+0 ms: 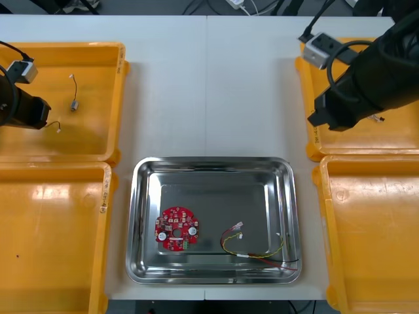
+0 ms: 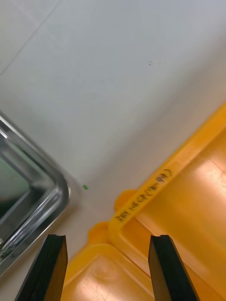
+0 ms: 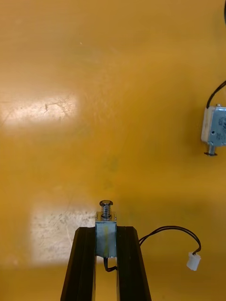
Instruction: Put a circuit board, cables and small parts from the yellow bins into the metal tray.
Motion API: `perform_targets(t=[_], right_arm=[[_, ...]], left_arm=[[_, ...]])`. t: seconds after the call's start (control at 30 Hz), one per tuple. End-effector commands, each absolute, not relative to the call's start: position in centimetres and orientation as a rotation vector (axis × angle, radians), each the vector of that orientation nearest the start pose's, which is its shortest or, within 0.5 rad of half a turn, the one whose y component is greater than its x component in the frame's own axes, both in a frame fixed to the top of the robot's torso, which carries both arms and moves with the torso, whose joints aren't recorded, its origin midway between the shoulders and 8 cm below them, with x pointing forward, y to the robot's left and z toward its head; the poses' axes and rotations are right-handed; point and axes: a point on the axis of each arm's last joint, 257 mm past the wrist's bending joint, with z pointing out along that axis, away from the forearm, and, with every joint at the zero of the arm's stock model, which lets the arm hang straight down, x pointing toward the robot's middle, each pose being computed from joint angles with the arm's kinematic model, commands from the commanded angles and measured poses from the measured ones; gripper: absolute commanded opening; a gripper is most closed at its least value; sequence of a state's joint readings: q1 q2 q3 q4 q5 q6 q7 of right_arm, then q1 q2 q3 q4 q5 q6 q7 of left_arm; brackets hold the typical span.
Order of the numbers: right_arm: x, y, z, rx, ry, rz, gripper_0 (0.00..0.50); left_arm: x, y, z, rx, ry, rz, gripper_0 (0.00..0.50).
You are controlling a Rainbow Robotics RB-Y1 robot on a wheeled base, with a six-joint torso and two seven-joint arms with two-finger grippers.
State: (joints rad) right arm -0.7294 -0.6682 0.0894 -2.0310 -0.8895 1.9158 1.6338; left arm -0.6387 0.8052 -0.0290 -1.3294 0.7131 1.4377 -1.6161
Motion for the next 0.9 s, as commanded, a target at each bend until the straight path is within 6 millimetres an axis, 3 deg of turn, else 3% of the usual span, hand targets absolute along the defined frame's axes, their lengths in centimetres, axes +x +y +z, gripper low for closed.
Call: perform_targets(t=[0.03,0.2,0.4,0.77,0.9], right_arm=[[48.7,-22.3,-3.9,-0.856,2.341,-0.094,0.500],[50.1,-24.6,-3.2,-0.772,2.366,-0.143,0.500],[51.1,-27.8,-3.9,-0.669,2.435,-0.139,0.500],[52.8,-31.9,-5.3,-0.555,2.552,-0.157,0.500],[53.4,-32.4,-5.6,-0.540,2.563,-0.149,0.500]], left_arm=[[55.1,42.2,-13.9,0.274,2.535,0.184,0.001],[53.7,41.3,-12.5,0.303,2.555,0.192,0.000],[52.0,39.6,-11.1,0.346,2.576,0.199,0.001],[49.9,33.9,-9.6,0.299,2.570,0.122,0.001],[49.3,31.9,-9.6,0.282,2.571,0.092,0.000]])
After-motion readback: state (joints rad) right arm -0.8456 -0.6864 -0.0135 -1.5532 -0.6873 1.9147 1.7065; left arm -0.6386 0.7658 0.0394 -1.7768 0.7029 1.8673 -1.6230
